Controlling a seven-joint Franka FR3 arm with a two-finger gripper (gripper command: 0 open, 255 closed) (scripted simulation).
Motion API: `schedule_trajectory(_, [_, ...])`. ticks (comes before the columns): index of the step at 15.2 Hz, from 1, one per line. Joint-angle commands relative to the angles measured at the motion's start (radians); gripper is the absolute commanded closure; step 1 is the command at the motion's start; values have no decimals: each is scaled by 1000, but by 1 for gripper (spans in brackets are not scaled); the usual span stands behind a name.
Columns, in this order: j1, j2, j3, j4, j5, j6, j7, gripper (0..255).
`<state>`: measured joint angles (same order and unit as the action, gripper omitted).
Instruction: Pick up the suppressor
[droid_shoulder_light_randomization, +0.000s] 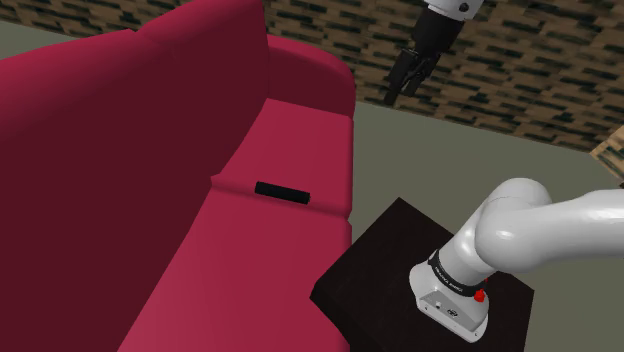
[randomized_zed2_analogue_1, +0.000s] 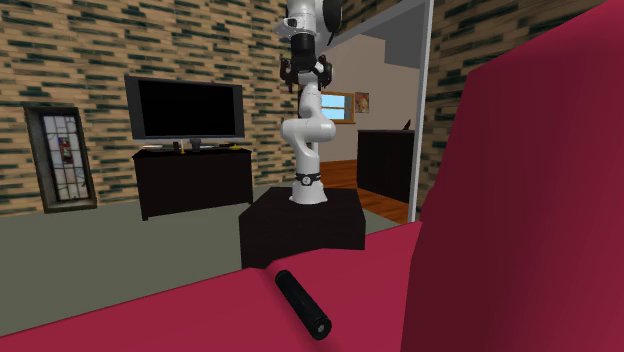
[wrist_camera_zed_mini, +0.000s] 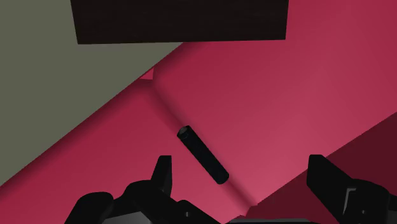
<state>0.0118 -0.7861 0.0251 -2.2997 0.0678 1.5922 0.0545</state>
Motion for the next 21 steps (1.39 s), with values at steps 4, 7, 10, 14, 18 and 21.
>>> schedule_trajectory(4, [7,47,-13,-59,-6,97,-43,0])
schedule_trajectory(7, [14,106,-25,-106,-10,195,-86,0])
schedule_trajectory(10, [21,179,-37,-141,-13,294,-129,0])
schedule_trajectory(14, [31,294,-52,-168,-13,425,-186,0])
schedule_trajectory(18, [42,428,-65,-172,-8,551,-244,0])
schedule_trajectory(21, [50,537,-73,-160,0,639,-289,0])
